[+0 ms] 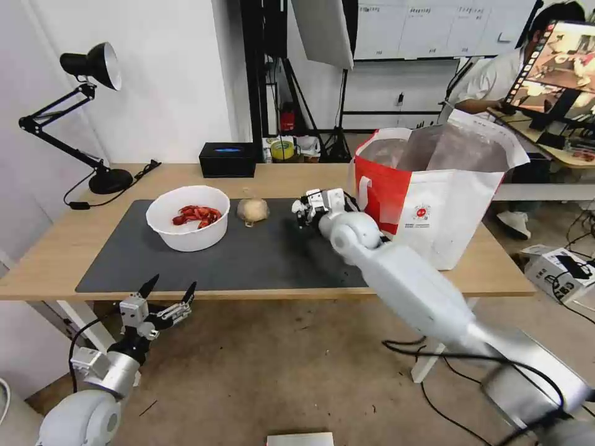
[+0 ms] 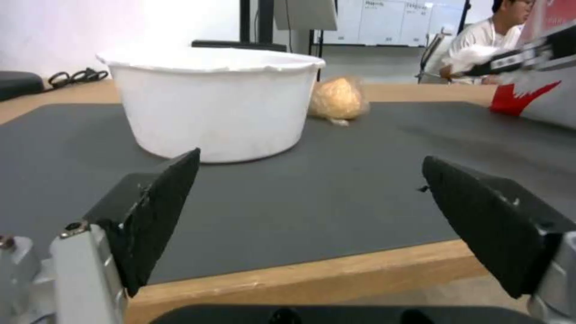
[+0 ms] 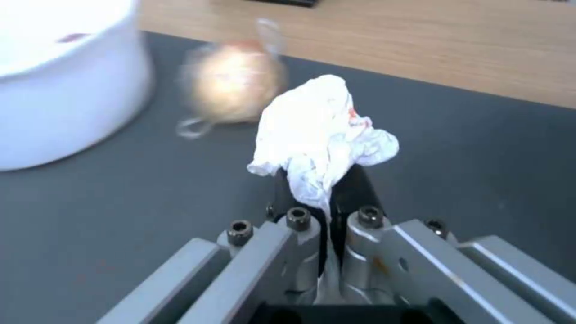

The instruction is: Pick up the trash from the table and place it into the takeout bag.

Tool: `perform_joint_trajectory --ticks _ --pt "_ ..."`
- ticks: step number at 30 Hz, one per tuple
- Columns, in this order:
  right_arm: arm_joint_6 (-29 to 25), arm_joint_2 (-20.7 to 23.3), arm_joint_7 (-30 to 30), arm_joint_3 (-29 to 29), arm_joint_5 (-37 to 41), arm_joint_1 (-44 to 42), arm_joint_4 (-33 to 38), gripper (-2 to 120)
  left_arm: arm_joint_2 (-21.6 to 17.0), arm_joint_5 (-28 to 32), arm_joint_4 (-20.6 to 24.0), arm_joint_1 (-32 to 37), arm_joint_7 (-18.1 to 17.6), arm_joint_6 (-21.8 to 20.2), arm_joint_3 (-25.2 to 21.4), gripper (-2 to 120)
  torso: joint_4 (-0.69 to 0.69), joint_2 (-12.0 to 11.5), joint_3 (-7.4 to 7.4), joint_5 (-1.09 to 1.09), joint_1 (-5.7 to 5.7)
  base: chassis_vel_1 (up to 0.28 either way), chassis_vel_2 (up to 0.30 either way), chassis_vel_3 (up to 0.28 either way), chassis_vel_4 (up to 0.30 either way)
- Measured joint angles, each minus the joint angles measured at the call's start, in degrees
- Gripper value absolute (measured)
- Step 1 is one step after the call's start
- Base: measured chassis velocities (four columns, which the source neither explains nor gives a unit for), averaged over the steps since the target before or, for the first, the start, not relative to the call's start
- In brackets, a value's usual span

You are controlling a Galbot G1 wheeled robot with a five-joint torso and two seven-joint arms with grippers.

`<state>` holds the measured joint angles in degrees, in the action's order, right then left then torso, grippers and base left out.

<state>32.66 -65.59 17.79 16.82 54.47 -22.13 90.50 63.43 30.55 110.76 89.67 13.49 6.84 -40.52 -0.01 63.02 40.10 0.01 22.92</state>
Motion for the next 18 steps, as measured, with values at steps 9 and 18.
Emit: perform_joint_trajectory --ticks 9,18 --pt "-10.55 5.78 -1.81 -3.42 -2.13 -7.13 12.86 0 0.16 -0.07 0.75 0.59 -0.2 -0.09 -0.07 100 0.01 0.01 0.0 0.0 -0.01 0.0 0.0 0.0 0.0" --pt "-24.34 9.32 -5.86 -10.27 -6.54 -9.28 15.99 0 0.67 -0.37 1.1 0.88 -0.23 -0.09 0.31 100 0.0 0.01 0.0 0.0 -0.01 0.0 0.0 0.0 0.0"
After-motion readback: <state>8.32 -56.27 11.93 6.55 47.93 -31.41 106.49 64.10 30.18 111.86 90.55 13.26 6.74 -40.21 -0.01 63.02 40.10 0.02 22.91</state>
